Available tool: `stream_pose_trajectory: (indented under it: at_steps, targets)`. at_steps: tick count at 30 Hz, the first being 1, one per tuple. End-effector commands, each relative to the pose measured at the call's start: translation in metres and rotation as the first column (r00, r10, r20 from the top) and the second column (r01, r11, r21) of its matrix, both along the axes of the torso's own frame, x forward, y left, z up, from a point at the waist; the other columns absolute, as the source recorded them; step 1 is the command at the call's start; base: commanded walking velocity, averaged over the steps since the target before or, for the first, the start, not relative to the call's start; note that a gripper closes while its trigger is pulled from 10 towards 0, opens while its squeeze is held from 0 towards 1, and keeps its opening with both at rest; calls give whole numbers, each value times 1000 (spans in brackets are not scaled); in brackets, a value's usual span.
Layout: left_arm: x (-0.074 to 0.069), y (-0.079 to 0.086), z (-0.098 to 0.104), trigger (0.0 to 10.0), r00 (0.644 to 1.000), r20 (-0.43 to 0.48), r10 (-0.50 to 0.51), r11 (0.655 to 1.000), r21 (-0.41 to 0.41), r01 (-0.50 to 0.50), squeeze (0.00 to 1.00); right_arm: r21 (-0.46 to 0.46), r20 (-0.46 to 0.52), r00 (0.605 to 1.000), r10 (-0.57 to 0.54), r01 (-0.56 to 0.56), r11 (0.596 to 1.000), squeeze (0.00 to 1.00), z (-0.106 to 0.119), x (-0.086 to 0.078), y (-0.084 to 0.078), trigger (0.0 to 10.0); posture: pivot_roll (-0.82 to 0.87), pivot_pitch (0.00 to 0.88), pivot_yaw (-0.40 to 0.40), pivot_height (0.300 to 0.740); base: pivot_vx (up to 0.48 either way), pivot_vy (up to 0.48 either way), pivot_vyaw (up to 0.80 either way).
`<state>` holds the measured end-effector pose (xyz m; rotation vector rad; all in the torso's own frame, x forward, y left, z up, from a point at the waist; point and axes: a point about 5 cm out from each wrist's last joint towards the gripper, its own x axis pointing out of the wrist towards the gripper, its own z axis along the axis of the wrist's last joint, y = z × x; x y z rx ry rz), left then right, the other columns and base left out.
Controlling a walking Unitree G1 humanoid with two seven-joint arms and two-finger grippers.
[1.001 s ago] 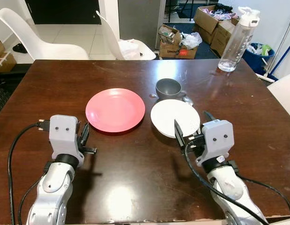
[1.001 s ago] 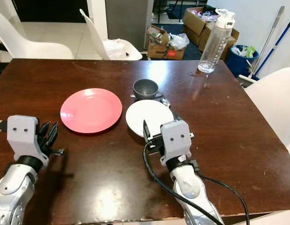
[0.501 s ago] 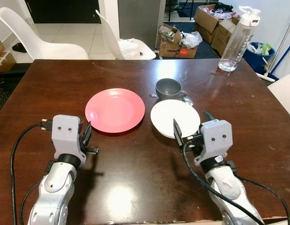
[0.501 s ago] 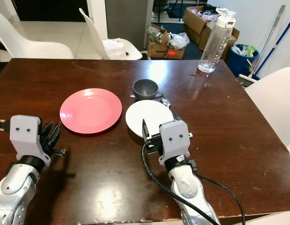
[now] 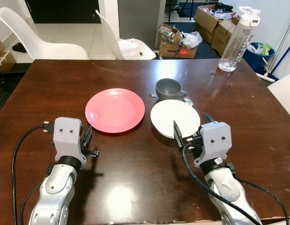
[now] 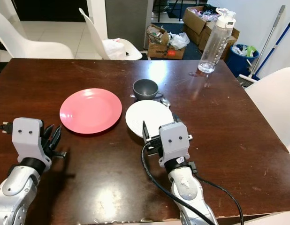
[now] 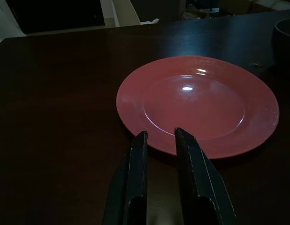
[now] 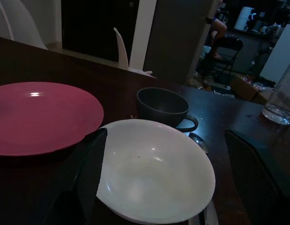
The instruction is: Setting the table
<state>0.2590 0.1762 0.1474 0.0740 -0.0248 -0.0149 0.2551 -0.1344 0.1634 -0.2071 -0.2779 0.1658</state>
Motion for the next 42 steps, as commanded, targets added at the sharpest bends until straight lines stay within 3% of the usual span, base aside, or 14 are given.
stream_pose_trajectory:
  at_steps: [1, 31, 42]
  targets:
    - [-1, -1, -7, 10000, 1000, -25, 4, 1000, 5, -4, 0, -5, -14, 1000, -9, 9, 1000, 0, -4, 1, -2, 10000, -38, 35, 64, 740, 0, 0, 0]
    - [-3, -7, -11, 10000, 999, -38, -29, 999, 19, 30, 0, 32, -37, 999, -15, 16, 999, 0, -8, 2, -1, 10000, -35, 44, 62, 740, 0, 0, 0]
    - [-6, -2, -20, 10000, 998, -59, 0, 1000, 25, 2, 0, 13, -100, 994, -32, 33, 999, 0, -31, -3, -4, 10000, -33, 32, 56, 740, 0, 0, 0]
